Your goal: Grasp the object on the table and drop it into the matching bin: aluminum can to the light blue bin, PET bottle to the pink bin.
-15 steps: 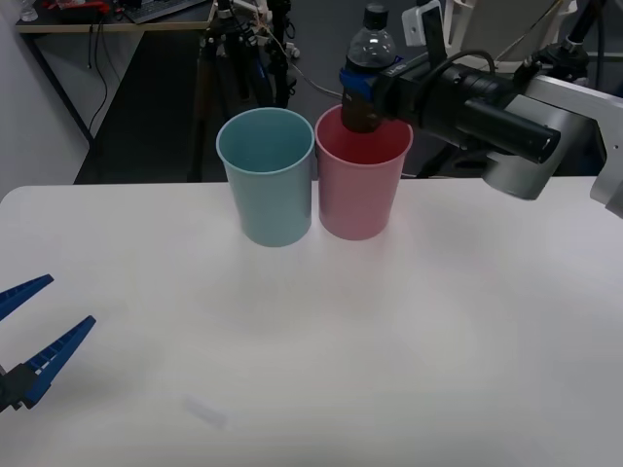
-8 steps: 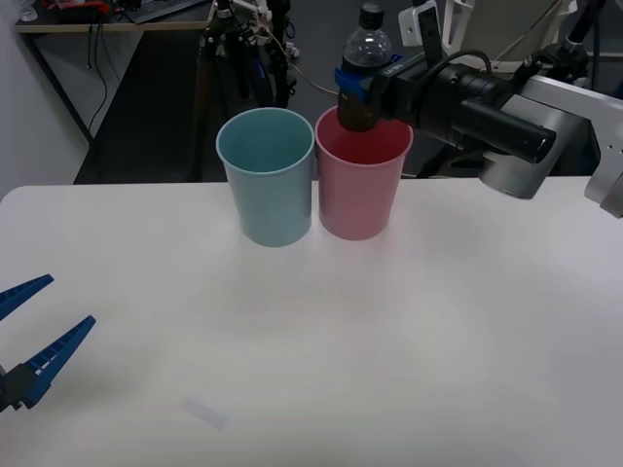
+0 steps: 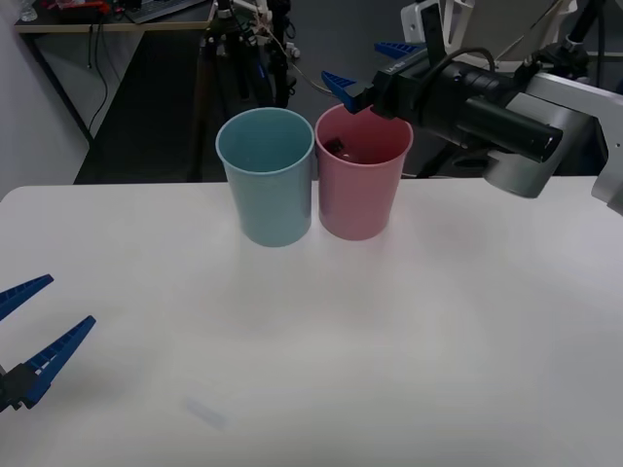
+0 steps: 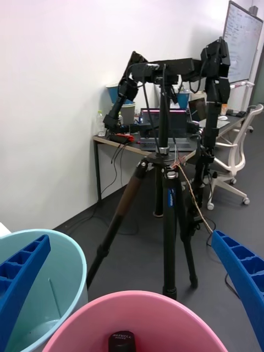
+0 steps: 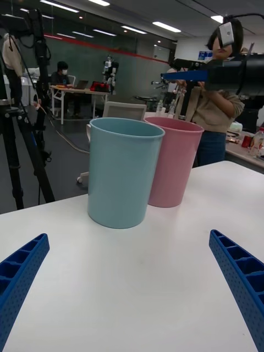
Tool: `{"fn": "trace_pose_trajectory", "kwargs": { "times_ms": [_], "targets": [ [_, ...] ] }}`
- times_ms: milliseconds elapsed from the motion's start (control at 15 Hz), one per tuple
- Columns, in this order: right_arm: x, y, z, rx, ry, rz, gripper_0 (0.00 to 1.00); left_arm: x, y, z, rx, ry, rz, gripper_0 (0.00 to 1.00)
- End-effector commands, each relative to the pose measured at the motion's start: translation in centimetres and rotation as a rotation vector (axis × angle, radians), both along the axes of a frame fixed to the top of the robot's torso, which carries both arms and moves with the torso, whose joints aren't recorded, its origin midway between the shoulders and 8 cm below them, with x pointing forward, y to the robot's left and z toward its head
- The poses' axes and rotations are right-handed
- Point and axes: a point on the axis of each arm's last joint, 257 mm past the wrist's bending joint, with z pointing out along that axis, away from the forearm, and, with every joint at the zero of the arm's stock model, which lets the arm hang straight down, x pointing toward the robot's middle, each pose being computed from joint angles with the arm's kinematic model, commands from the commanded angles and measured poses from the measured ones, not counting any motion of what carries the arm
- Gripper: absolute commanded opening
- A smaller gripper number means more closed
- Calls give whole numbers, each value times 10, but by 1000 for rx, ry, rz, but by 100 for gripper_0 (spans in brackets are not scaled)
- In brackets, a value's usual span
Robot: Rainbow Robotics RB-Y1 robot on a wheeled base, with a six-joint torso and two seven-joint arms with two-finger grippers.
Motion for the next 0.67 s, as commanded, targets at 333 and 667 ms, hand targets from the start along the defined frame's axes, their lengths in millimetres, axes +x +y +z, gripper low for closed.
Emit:
{"fn": "trace_pose_trajectory", "kwargs": {
  "times_ms": [333,667],
  "targets": [
    [-5,-5,6,7,0,6,100,0,0,0,0,0,0,100],
    [-30,-25,13,47,24,32,100,0,0,0,0,0,0,100]
  ]
}}
